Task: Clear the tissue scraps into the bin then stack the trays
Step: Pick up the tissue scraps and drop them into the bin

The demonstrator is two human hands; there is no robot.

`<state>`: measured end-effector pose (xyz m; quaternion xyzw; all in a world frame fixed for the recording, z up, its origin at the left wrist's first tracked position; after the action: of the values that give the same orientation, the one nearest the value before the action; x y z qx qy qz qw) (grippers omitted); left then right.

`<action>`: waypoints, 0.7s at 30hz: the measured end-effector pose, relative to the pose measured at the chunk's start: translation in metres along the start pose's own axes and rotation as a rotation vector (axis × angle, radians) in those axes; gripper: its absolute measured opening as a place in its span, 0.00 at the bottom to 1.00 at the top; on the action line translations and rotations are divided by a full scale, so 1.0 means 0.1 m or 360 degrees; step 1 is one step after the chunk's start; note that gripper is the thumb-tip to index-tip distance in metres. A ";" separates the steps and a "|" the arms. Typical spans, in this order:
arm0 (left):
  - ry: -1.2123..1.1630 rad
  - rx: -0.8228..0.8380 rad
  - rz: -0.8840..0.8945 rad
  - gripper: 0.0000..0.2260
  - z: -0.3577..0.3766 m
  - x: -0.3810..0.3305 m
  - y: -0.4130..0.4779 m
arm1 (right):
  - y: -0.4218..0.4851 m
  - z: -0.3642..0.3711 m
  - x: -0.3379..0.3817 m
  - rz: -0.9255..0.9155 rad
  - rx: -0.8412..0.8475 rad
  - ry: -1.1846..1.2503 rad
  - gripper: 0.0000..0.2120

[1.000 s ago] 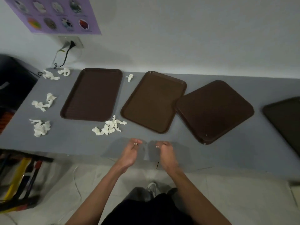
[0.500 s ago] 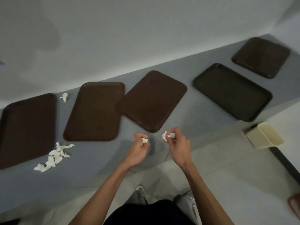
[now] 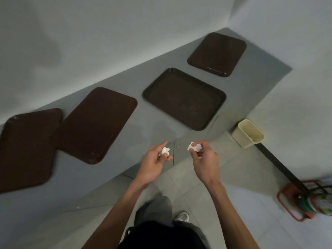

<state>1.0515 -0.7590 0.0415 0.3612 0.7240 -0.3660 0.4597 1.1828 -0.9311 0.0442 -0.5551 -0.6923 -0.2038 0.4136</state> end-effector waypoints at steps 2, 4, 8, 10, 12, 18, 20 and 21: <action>-0.0004 0.0023 0.0037 0.20 0.33 -0.15 0.19 | 0.19 -0.32 -0.17 0.0000 -0.0052 0.0011 0.05; -0.0016 0.0040 0.0050 0.20 0.64 -0.27 0.42 | 0.40 -0.61 -0.35 0.0009 -0.0091 0.0037 0.05; -0.0043 0.0027 0.0049 0.20 1.22 -0.49 0.90 | 0.92 -1.08 -0.71 0.0092 -0.0119 0.0076 0.05; -0.0052 0.0007 0.0057 0.19 1.52 -0.59 1.20 | 1.22 -1.29 -0.88 0.0123 -0.0135 0.0110 0.05; -0.0058 -0.0009 0.0068 0.16 1.83 -0.71 1.54 | 1.53 -1.52 -1.01 0.0120 -0.0170 0.0128 0.06; 0.0028 0.0168 0.0040 0.13 2.95 -1.01 2.50 | 2.42 -2.31 -1.47 0.0200 -0.0203 0.0037 0.05; 0.0048 0.0250 0.0057 0.13 3.32 -1.13 2.80 | 2.75 -2.59 -1.65 0.0272 -0.0240 0.0003 0.05; 0.0050 0.0282 0.0072 0.13 3.49 -1.18 2.95 | 2.91 -2.72 -1.75 0.0305 -0.0267 -0.0001 0.05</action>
<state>1.4825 -0.9435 -0.0150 0.4225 0.6875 -0.4125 0.4227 1.5574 -1.1503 0.0096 -0.6514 -0.6167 -0.2203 0.3832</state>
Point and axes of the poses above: each hand's wrist, its own y-axis towards the middle knuckle, its own z-axis out of the palm, x = y × z, the point moved 8 cm from there along y, towards the middle knuckle, and after that the axes turned 6 degrees about z, right-handed, at the moved point
